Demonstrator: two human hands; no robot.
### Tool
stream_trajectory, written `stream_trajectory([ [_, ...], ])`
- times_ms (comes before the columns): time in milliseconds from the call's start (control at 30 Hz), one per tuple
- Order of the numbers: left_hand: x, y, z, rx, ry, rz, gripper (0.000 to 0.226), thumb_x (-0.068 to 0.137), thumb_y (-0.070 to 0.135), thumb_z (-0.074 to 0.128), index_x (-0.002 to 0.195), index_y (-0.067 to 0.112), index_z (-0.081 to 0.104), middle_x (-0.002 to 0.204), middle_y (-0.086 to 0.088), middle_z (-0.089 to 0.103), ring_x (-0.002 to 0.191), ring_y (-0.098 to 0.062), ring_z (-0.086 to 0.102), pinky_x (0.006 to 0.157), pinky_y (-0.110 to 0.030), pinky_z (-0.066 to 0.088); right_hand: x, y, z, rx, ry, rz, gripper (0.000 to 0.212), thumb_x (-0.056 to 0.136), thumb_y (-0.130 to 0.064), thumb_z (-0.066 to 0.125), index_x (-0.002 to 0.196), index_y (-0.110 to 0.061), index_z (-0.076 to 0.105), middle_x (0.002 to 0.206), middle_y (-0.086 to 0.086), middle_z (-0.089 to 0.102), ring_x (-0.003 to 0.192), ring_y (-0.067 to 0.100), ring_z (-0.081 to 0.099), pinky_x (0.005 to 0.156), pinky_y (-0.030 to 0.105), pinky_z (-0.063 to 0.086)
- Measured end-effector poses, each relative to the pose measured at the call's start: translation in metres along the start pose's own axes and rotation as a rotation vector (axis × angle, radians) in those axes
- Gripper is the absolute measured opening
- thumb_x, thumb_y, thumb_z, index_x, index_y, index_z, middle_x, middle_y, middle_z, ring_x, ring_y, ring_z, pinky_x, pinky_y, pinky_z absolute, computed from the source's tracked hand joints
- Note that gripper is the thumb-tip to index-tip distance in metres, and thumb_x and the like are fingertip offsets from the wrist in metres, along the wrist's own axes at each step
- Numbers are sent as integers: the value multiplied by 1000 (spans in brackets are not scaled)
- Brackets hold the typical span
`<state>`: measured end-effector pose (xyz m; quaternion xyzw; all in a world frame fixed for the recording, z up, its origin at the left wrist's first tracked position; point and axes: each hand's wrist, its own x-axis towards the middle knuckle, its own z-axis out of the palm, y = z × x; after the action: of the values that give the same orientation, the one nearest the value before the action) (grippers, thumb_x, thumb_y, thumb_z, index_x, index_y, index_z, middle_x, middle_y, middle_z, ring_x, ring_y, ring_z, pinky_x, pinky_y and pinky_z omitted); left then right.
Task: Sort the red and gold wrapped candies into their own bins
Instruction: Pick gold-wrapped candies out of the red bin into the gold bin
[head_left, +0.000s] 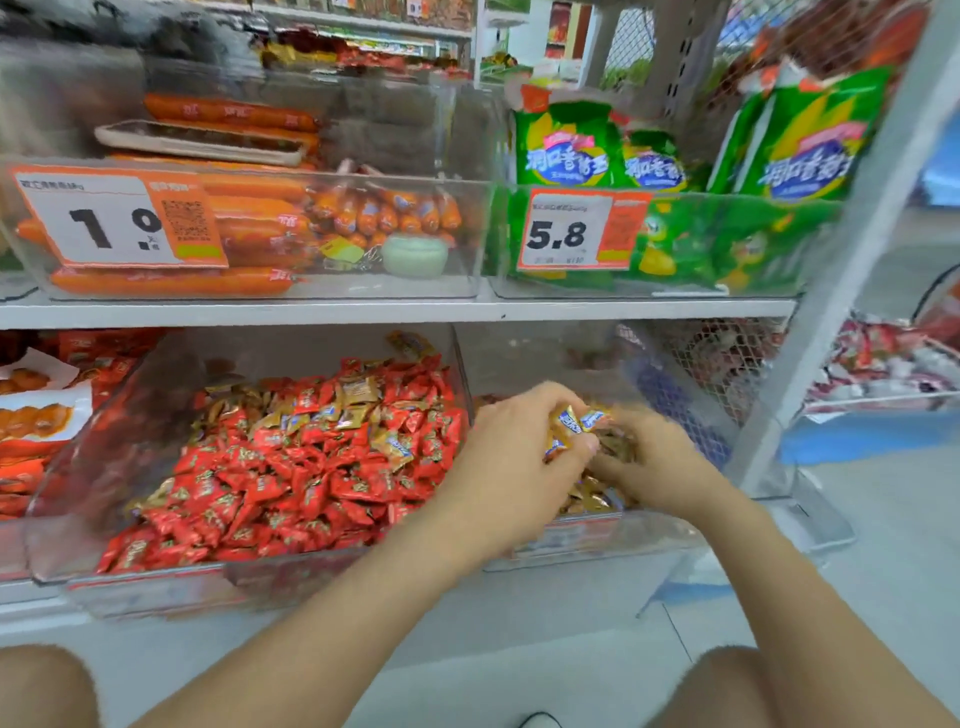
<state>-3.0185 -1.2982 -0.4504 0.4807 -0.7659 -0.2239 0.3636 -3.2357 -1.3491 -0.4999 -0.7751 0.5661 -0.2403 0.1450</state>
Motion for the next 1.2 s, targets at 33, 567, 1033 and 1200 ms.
stream_trajectory([
  [33,12,-1,18,37,6,-24,23,100,36,65,121,27,65,102,9,70,98,-14,59,80,-27,36,-2,7,-4,19,118,39,21,91,-31,78,105,-46,75,103,-21,75,95,-2,66,85,17,47],
  [567,2,-26,-24,342,-184,414,17,96,40,55,98,30,67,94,11,58,93,-15,55,81,-40,51,-2,-64,-11,213,181,50,25,96,-15,68,92,-39,76,72,-8,75,64,10,68,65,27,54],
  [1033,-24,-189,-146,492,22,-320,34,92,29,66,120,11,60,101,-11,65,106,-35,62,87,-38,43,64,-184,78,-290,-241,-223,42,85,-30,83,123,-33,68,117,-3,73,111,25,67,94,42,57],
  [1200,-18,-196,-155,450,-92,-290,48,95,43,73,132,14,65,121,-4,68,120,-27,62,96,-34,47,71,-190,72,-245,-209,-201,35,85,-18,76,116,-34,74,96,-18,60,95,8,60,90,33,55],
])
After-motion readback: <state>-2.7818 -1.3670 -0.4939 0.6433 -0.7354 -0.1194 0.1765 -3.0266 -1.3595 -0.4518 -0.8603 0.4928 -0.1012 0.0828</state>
